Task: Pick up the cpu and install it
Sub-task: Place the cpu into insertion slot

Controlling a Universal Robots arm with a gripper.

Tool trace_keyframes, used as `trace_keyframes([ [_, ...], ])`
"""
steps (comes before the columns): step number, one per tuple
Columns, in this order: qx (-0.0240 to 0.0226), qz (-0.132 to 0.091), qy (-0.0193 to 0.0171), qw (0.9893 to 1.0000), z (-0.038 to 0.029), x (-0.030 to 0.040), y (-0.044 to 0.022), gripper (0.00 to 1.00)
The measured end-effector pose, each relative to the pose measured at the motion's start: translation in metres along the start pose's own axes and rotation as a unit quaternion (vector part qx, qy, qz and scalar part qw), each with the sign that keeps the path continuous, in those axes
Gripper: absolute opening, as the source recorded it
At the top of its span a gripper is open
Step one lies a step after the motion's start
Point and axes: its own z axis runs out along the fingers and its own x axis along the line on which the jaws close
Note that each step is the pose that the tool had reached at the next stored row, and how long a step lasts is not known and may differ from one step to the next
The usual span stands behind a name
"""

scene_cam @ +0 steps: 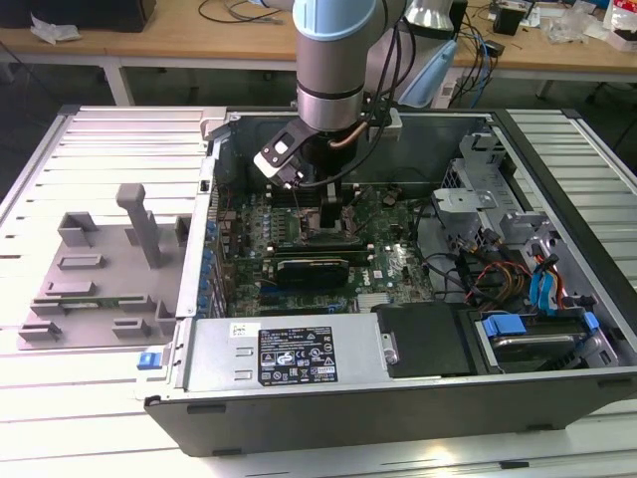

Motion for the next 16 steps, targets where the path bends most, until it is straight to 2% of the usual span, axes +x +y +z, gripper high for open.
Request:
trace_keyframes([
  [4,0.0,0.0,0.0,1.0,-0.0001,0.0,0.0,0.31],
  [5,0.0,0.0,0.0,1.0,-0.0001,0.0,0.0,0.31],
  [6,0.0,0.0,0.0,1.0,-0.0001,0.0,0.0,0.18],
  [7,0.0,0.0,0.0,1.0,-0.0002,0.0,0.0,0.12],
  [12,0.0,0.0,-0.0001,1.0,-0.0003,0.0,0.0,0.11],
  [16,0.0,0.0,-0.0005,1.0,-0.0013,0.0,0.003,0.11],
])
